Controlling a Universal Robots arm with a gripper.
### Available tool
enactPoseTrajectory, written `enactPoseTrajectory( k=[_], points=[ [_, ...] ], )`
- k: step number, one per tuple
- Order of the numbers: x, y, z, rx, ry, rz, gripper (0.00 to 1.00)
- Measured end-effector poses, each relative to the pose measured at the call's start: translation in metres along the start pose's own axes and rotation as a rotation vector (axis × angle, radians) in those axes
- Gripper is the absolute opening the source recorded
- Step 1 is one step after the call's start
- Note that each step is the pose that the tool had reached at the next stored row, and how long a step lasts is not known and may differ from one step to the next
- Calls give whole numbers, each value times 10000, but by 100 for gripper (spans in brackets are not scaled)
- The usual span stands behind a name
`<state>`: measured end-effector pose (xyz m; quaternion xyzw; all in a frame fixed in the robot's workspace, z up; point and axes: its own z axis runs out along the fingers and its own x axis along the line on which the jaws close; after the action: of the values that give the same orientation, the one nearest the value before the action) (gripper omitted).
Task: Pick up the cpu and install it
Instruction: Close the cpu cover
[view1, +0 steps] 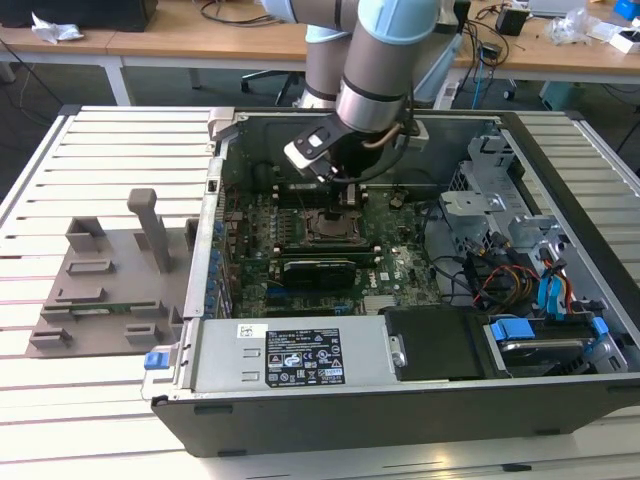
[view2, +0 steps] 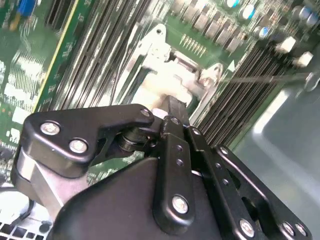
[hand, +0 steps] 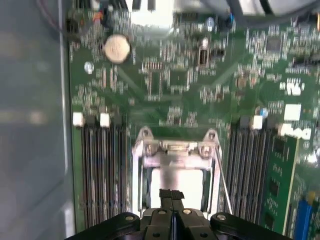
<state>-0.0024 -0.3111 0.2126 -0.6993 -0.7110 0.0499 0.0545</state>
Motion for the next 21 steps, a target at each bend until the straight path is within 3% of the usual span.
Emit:
enactPoseTrajectory(
  k=[3, 7, 12, 21],
  points=[
    [-2, 64, -23, 35, -1, -1, 11],
    [0, 41, -206, 36, 0, 0, 11],
    [1, 18, -364, 36, 0, -1, 11],
    [1, 15, -382, 36, 0, -1, 11]
  ],
)
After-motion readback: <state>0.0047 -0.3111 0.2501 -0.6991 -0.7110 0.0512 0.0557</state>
